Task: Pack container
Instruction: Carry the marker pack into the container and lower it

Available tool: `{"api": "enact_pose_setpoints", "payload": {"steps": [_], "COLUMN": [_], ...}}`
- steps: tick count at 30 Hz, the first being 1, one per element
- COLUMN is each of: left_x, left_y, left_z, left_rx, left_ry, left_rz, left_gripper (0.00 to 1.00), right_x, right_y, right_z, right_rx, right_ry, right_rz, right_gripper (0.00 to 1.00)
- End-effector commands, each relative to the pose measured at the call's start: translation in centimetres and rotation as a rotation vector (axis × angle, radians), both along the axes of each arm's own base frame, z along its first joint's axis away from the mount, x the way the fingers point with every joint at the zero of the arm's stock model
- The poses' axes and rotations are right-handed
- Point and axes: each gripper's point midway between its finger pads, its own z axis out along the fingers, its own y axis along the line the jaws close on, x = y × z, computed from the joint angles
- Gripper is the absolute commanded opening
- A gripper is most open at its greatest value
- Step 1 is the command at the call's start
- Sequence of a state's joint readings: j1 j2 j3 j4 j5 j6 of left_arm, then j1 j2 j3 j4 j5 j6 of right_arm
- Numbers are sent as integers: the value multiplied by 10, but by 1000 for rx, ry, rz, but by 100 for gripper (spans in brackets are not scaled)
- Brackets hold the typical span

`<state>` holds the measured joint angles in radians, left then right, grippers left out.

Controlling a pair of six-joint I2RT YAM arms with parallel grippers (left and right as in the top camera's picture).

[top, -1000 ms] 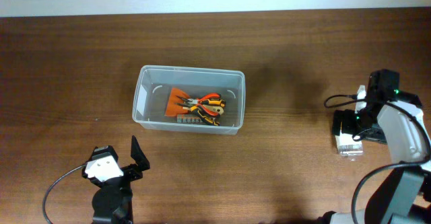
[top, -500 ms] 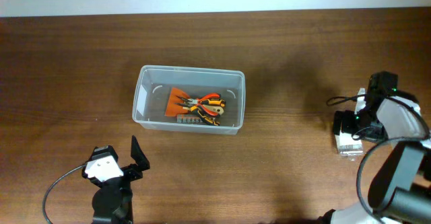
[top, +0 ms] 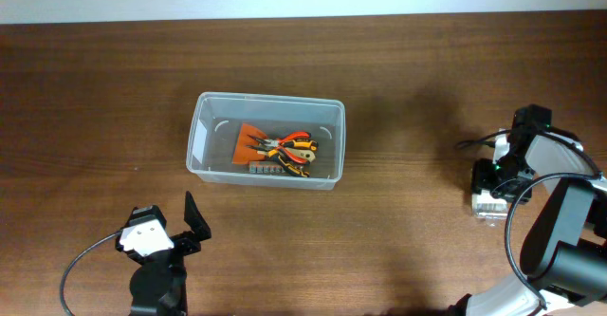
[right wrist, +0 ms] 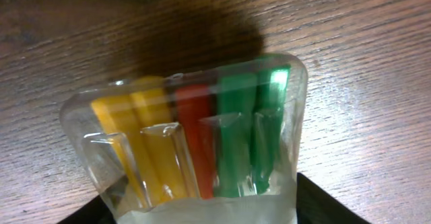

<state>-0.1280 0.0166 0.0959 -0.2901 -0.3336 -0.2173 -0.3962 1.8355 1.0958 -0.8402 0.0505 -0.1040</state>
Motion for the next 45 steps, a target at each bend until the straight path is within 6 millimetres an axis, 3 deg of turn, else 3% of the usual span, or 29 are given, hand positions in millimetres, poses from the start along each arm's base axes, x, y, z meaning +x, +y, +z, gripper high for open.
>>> {"api": "enact_pose_setpoints", "payload": {"steps": [1, 4, 7, 15, 23, 29, 32, 37, 41, 45], "left_x": [0, 0, 0, 0, 0, 0, 0, 0, 0, 0], "left_y": [0, 0, 0, 0, 0, 0, 0, 0, 0, 0], "left_z": [-1, -1, -1, -1, -1, -1, -1, -1, -1, -1], "left_rx": [9, 9, 9, 9, 9, 9, 9, 9, 9, 9], "left_ry": [2, 2, 2, 2, 2, 2, 2, 2, 2, 2], "left_rz": [-1, -1, -1, -1, -1, -1, -1, -1, -1, -1], "left_gripper": [99, 99, 99, 99, 99, 99, 99, 99, 99, 99], "right_x": [-1, 0, 2, 14, 28, 51, 67, 95, 109, 107], "right_y": [3, 3, 3, 0, 5, 19, 40, 99, 157, 225], "right_z": [-6, -6, -4, 14, 39, 72, 96, 144, 179, 202], "right_rx": [23, 22, 21, 27, 71, 66, 72, 114, 110, 113], "right_ry": [-1, -5, -11, -28, -63, -131, -184, -293, -385, -449], "right_rz": [-47, -84, -100, -124, -120, -60, 4, 185, 413, 705], "right_gripper": [61, 59, 51, 42, 41, 42, 43, 43, 43, 43]}}
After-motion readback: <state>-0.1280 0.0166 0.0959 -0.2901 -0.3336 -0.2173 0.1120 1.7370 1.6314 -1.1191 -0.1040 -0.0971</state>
